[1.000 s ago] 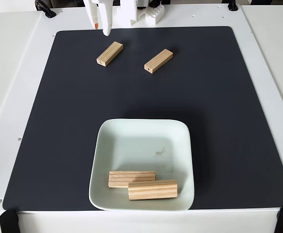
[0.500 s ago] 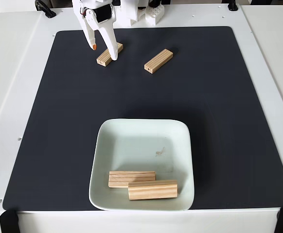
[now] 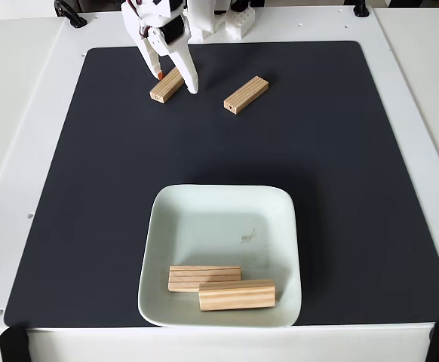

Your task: Pick up the wooden block and place them on the plate.

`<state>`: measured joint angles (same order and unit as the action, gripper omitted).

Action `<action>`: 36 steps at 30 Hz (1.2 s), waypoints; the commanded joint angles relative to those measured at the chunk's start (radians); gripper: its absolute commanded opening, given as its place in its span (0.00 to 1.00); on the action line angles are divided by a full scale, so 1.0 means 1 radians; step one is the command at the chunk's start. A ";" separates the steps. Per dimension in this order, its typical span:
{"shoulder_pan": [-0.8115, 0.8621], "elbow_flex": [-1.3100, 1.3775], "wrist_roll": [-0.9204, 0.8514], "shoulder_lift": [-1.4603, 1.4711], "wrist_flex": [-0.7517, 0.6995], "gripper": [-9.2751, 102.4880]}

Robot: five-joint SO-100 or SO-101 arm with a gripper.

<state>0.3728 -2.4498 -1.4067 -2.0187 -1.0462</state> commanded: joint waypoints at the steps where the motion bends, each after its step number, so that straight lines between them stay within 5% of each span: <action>1: 0.005 -0.014 -0.008 -0.048 0.009 0.40; 19: 0.002 -0.026 -0.003 -0.044 0.009 0.40; 27: 0.002 -0.026 0.002 -0.044 0.009 0.07; 36: -0.018 -0.026 0.005 -0.060 0.009 0.08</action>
<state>0.3712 -2.4758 -1.4067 -2.0463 -1.0462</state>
